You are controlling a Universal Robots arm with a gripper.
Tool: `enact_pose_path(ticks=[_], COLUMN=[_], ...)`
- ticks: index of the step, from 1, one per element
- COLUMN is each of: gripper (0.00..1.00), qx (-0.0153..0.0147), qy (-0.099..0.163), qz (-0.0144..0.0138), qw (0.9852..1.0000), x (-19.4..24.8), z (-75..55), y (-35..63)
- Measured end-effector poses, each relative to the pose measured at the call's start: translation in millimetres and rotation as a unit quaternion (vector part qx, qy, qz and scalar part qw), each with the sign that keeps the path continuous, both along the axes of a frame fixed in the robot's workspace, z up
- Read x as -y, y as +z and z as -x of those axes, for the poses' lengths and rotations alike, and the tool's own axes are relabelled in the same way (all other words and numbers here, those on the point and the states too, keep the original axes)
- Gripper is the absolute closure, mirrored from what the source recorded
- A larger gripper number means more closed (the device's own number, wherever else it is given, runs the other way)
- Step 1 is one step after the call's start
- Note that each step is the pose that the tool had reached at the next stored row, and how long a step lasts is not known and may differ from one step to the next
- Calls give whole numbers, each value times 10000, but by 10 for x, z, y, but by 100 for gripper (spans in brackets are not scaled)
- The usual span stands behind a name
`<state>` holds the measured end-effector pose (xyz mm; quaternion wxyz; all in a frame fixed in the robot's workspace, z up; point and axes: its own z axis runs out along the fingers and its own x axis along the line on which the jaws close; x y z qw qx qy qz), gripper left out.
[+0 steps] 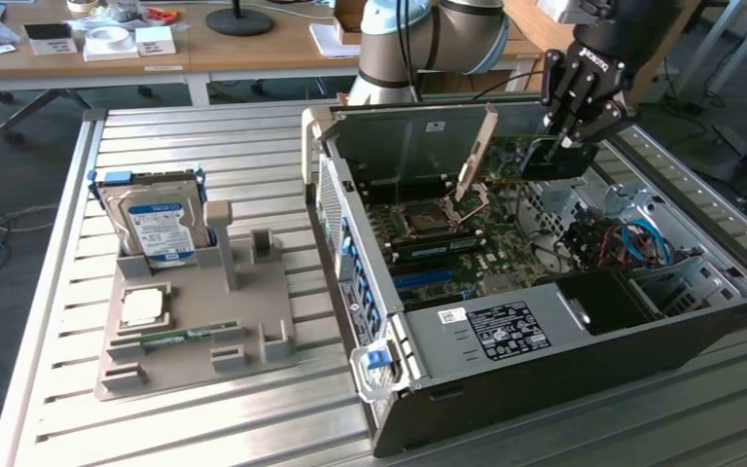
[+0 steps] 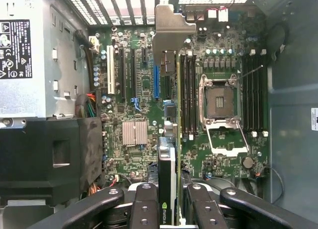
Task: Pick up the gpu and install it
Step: 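Insert the gpu into the slot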
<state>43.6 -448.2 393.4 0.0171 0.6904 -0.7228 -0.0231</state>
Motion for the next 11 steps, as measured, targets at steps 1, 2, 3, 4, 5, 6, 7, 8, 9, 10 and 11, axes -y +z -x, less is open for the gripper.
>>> enact_pose_path(ticks=[1, 2, 3, 4, 5, 6, 7, 8, 9, 10, 11], gripper=[73, 73, 73, 73, 73, 73, 73, 73, 73, 73, 73], qx=[0, 0, 0, 0, 0, 0, 0, 0, 0, 0, 0], qy=[0, 0, 0, 0, 0, 0, 0, 0, 0, 0, 0], qz=[0, 0, -1, -1, 0, -1, 0, -1, 0, 0, 1], qw=[10000, 10000, 10000, 10000, 10000, 10000, 10000, 10000, 10000, 10000, 10000], x=[0, -1, -1, 0, 0, 0, 0, 0, 0, 0, 0], z=[0, 0, 0, 0, 1, 2, 2, 3, 3, 3, 3], y=[0, -4, -12, -24, -37, -53, -69, -82, -93, -96, -96])
